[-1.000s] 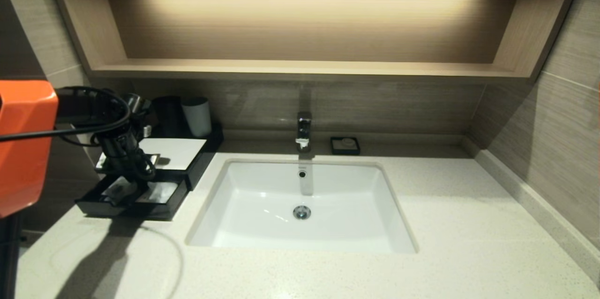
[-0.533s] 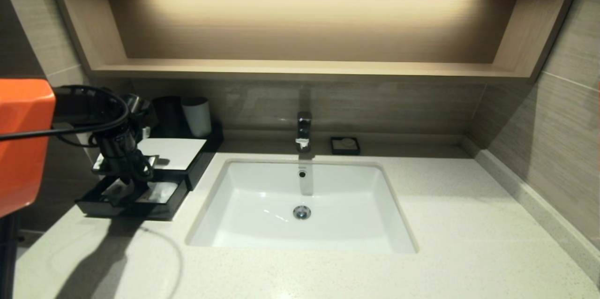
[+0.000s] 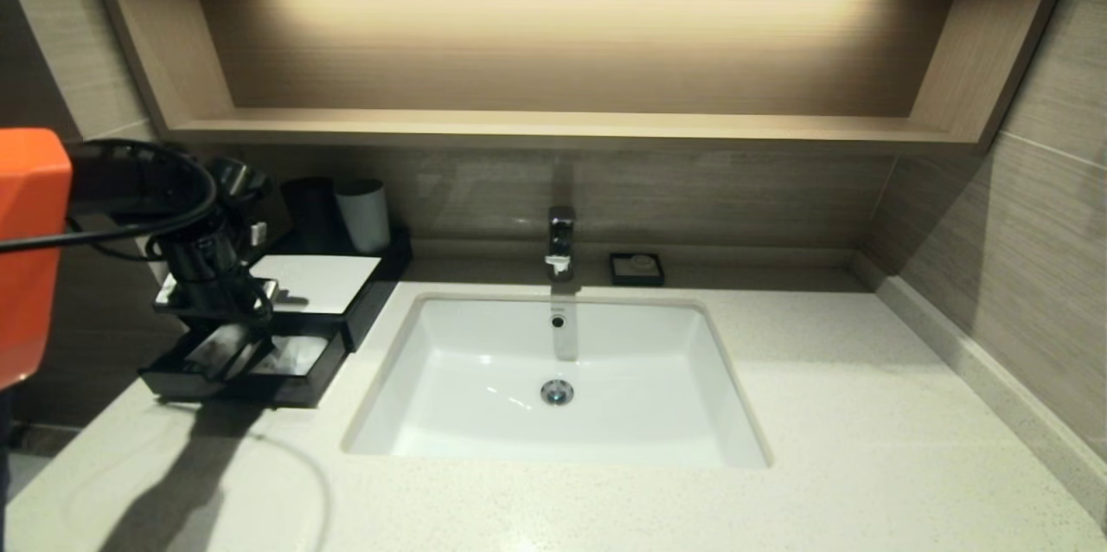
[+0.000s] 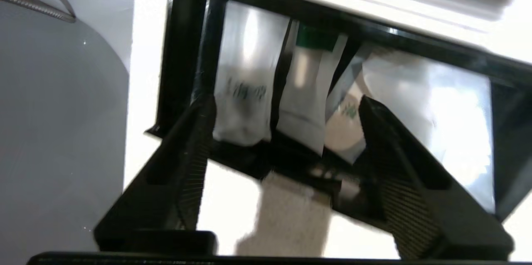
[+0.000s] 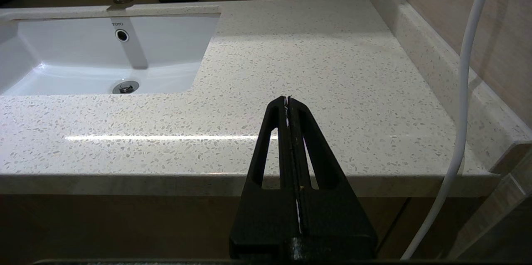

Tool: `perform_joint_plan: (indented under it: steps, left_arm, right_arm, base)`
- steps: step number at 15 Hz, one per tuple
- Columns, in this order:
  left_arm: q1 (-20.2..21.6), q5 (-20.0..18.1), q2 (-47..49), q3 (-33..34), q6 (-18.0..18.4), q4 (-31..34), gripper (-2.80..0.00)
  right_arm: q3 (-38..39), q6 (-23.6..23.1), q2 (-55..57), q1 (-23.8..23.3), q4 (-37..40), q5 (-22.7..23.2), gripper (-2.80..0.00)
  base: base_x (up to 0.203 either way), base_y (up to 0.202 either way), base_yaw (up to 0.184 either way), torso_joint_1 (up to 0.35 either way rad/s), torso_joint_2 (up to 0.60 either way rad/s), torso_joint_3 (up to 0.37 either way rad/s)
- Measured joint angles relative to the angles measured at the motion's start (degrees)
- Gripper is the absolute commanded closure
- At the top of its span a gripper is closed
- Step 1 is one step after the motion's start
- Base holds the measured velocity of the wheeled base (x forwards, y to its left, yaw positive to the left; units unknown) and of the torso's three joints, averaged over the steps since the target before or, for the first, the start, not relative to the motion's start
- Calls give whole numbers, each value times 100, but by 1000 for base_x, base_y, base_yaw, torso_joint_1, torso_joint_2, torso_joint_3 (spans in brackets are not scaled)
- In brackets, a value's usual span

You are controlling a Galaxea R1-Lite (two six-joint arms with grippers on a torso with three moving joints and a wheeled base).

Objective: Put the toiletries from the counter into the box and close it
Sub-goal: Place the bathroom toiletry into the drawer

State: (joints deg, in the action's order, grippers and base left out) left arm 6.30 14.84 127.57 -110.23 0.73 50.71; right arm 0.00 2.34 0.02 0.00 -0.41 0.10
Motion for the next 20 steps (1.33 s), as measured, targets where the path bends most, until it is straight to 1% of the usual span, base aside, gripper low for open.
perform_joint_plan:
  steps: [4,6,8,11,12,13,16,20]
  left_arm:
    - [-20,-30,-515,44,-11,302,-280]
    - [-18,-43,-814,183,-10,451,-280]
    - [-9,-105,-1084,443,-27,642,-280]
    - [9,-303,-1437,1149,-46,676,-280]
    - [13,-373,-1523,1368,-52,673,-184]
    - [13,-461,-1588,1548,-57,651,0]
    - [11,-755,-1670,1800,-95,671,0]
    - [4,-788,-1636,2004,-97,621,0]
  right_arm:
    - [0,2,0,0,1,-5,0]
    - [0,1,0,0,0,-2,0]
    - [0,2,0,0,0,-2,0]
    - [0,2,0,0,0,-2,0]
    - [0,2,0,0,0,-2,0]
    - [0,2,0,0,0,-5,0]
    - [0,2,0,0,0,-2,0]
    - [0,0,0,0,0,0,0]
  base:
    - [0,0,0,0,0,0]
    - [0,0,0,0,0,0]
    - [0,0,0,0,0,0]
    - [0,0,0,0,0,0]
    - [0,0,0,0,0,0]
    - [0,0,0,0,0,0]
    - [0,0,0,0,0,0]
    - [0,0,0,0,0,0]
